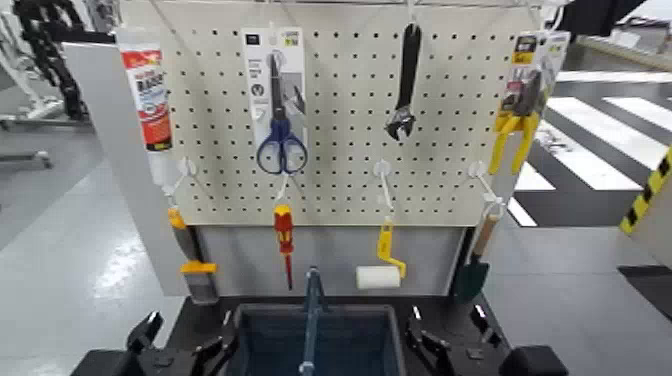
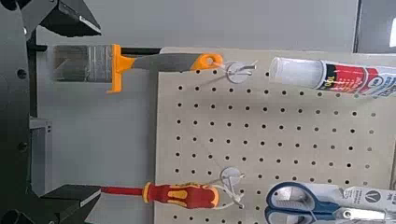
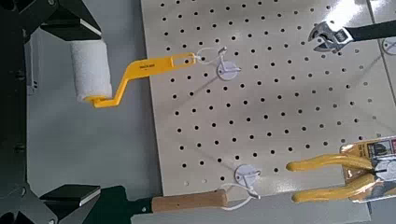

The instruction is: Place the crate on the table.

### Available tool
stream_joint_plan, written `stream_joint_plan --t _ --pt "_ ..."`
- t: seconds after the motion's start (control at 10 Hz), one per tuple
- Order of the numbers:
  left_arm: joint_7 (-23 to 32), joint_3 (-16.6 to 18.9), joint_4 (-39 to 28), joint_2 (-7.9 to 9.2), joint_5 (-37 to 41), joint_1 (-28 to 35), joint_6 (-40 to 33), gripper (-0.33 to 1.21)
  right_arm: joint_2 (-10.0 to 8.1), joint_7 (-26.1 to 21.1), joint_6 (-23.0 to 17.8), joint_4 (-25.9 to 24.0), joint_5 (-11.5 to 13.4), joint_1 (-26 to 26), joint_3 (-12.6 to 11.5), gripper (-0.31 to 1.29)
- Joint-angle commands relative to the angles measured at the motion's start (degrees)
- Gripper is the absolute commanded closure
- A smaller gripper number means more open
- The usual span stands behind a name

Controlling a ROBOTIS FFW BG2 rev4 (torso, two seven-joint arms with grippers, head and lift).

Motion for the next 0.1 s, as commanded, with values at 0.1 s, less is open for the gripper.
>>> stream_joint_plan --t 0.1 --pt "0.54 -0.50 0.33 0.27 0.03 -0.14 -0.64 0.11 -0.09 0.02 0.02 0.17 0.00 -0.09 0.00 0.14"
